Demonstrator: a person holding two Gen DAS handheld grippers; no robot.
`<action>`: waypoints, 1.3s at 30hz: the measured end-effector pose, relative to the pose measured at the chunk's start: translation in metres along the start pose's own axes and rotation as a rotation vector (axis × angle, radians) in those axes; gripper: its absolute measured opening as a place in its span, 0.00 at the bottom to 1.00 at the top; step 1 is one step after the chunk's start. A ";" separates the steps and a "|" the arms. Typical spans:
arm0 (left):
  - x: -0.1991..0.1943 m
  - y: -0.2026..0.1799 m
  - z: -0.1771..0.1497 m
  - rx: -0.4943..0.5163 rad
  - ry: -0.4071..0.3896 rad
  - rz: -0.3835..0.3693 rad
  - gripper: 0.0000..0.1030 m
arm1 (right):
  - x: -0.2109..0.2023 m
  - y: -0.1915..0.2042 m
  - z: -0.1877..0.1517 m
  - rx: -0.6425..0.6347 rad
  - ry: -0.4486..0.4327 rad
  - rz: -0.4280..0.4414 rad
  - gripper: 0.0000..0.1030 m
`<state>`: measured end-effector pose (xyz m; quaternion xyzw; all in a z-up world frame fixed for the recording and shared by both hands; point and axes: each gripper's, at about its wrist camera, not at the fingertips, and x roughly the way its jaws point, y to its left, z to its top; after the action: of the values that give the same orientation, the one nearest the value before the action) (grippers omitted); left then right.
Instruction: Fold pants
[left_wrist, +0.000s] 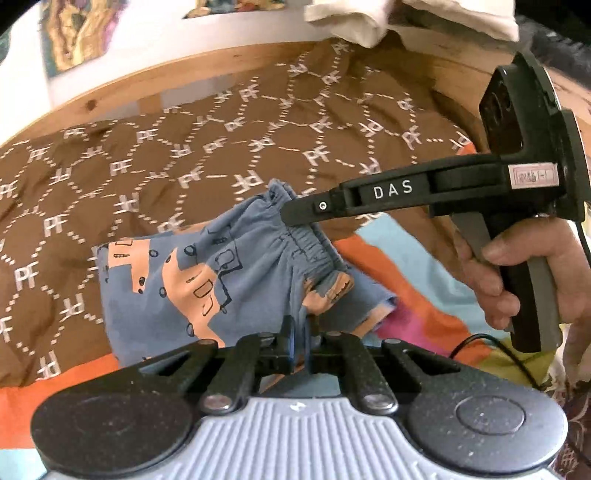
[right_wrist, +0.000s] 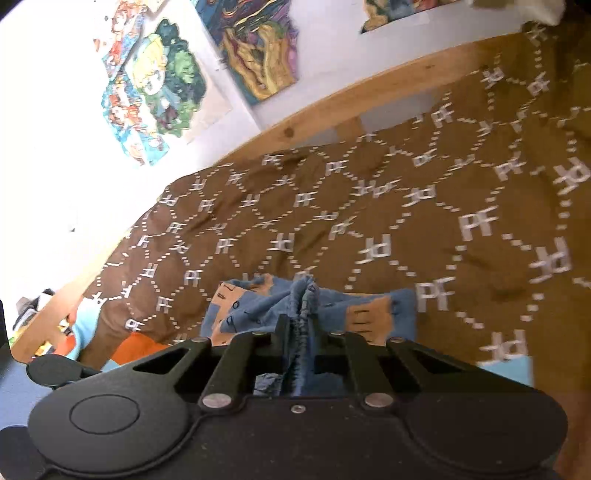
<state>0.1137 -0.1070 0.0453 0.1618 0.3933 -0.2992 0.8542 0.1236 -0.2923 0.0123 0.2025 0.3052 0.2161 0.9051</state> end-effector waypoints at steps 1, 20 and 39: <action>0.005 -0.004 0.001 0.001 0.009 -0.005 0.05 | -0.002 -0.003 -0.001 0.004 0.006 -0.014 0.09; 0.003 0.009 0.004 -0.199 -0.006 -0.054 0.71 | -0.008 -0.015 -0.010 -0.077 -0.001 -0.181 0.68; 0.025 0.091 0.018 -0.418 0.009 0.381 1.00 | 0.001 0.015 -0.029 -0.240 -0.050 -0.338 0.99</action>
<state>0.1947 -0.0554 0.0414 0.0542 0.4130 -0.0449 0.9080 0.1019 -0.2729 -0.0018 0.0444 0.2841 0.0908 0.9535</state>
